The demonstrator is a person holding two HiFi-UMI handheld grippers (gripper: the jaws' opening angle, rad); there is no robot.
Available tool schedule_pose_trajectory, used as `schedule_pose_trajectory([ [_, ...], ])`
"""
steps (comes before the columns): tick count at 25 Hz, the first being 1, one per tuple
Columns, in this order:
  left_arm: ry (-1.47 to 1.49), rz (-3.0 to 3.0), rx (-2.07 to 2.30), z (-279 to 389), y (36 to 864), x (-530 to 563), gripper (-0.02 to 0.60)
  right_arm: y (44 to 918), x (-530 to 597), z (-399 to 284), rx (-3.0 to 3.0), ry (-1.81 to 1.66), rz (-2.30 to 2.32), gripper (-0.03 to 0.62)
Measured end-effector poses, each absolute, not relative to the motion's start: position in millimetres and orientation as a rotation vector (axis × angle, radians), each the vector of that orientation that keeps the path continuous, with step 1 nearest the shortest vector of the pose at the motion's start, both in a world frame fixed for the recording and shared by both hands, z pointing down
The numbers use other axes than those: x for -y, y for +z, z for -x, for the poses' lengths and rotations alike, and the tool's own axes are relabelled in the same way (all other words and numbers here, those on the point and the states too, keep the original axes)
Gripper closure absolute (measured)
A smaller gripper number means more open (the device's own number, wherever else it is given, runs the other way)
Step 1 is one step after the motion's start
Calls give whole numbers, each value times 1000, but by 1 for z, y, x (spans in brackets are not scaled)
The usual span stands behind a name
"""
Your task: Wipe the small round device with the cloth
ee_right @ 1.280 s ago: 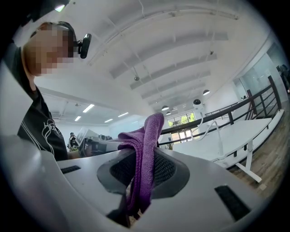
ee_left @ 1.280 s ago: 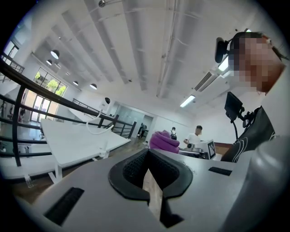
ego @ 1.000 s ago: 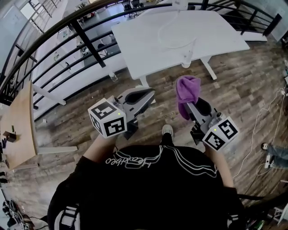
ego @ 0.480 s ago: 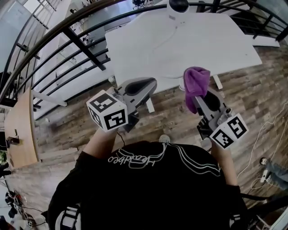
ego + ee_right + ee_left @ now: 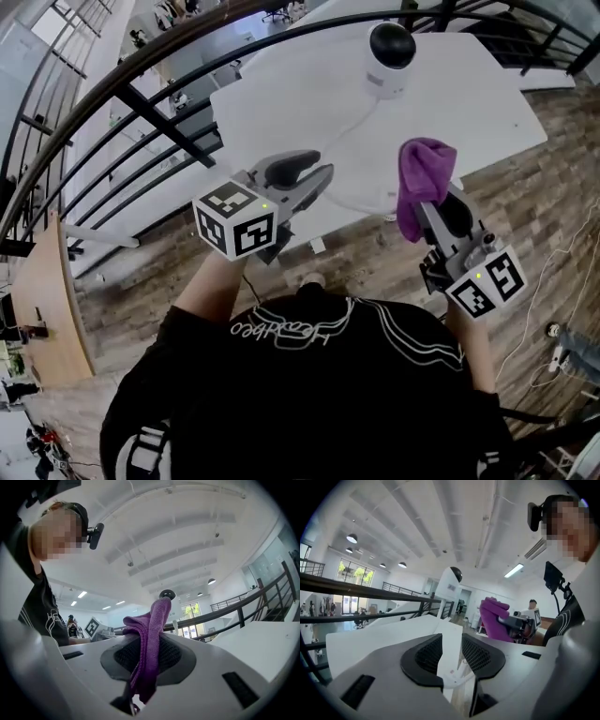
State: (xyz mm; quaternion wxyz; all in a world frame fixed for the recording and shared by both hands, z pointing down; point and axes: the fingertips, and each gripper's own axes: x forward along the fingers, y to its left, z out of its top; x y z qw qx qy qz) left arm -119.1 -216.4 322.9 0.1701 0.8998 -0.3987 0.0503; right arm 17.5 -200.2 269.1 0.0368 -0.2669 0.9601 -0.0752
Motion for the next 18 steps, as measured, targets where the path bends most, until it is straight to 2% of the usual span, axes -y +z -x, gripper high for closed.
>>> schedule_pose_trajectory([
  [5,269,-2595,1083,123,343,249,442,268,216,-10,-2906,-212,905,528],
  [18,419,-2604,855,107,385,296,442,262,251,-8,-2845,-105,1088,528],
])
